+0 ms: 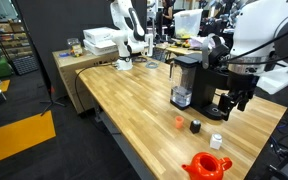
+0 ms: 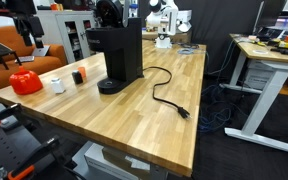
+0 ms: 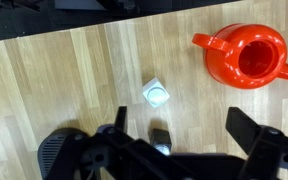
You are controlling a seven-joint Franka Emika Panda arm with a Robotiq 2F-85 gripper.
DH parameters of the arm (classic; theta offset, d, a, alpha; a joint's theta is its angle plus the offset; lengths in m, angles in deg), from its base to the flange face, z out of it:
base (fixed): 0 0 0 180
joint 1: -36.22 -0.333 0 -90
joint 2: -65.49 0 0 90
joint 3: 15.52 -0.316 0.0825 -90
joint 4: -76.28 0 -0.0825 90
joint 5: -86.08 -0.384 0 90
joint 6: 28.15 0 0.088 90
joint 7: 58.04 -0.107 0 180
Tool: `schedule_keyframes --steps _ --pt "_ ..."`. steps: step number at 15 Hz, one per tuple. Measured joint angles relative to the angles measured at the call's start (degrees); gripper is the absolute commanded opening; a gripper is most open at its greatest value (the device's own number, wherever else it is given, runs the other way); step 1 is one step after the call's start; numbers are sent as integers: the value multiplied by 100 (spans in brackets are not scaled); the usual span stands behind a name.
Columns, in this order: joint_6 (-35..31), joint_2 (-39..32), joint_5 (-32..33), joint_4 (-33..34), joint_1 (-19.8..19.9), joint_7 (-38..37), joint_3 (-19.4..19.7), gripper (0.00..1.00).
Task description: Pick up the white bottle and put it in the orange plastic kettle
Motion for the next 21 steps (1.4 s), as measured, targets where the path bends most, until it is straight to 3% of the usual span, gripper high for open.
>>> schedule_keyframes --steps 10,21 --pt "-150 -360 -688 -73 -93 314 119 100" --pt "-476 -1025 -662 -51 -150 354 137 100"
